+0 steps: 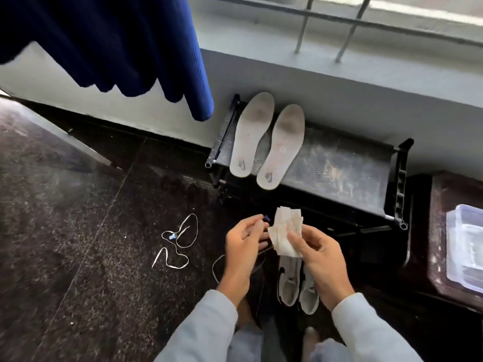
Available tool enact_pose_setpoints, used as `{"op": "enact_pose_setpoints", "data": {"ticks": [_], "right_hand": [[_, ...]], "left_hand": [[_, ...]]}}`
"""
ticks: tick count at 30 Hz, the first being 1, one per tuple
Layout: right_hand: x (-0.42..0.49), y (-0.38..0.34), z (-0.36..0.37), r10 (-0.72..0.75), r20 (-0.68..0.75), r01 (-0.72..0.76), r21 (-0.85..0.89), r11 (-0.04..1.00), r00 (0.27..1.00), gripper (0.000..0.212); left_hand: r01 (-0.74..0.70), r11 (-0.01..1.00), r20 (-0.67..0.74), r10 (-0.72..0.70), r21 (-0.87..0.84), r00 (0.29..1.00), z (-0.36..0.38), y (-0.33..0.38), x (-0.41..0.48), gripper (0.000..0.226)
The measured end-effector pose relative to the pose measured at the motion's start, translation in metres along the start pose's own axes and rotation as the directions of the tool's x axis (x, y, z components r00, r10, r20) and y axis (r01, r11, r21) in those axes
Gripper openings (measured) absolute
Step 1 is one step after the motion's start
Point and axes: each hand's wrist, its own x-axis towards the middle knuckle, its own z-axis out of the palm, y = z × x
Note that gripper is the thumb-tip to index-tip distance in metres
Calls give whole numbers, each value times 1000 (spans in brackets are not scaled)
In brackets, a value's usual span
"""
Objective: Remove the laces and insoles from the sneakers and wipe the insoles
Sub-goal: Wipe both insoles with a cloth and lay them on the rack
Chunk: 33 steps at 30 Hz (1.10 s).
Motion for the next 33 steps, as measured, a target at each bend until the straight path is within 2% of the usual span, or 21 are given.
{"op": "enact_pose_setpoints", "data": {"ticks": [4,10,15,21,29,33], "right_hand": [[8,-9,4,8,-43,-7,33,999,999,16],[29,-6,-20,9,-77,-3,76,997,997,16],[47,13,-48,1,-87,7,85,996,996,15],[50,33,-64,34,-73,-27,90,996,997,16],[56,43,-70,84,-108,-70,126,990,991,16],[60,50,-70,98,-127,-81,130,988,987,17]], "left_hand": [[88,991,-108,-99,-102,989,0,10,38,27],[136,979,-219,-167,-150,961,46,3,106,36],[73,971,-324,-147,-229,935,77,-10,141,31],[-41,966,-379,-61,-256,923,90,-13,157,25],[36,953,-245,-114,-302,963,80,-16,119,24],[79,975,-166,-115,-209,979,69,-31,97,29]]}}
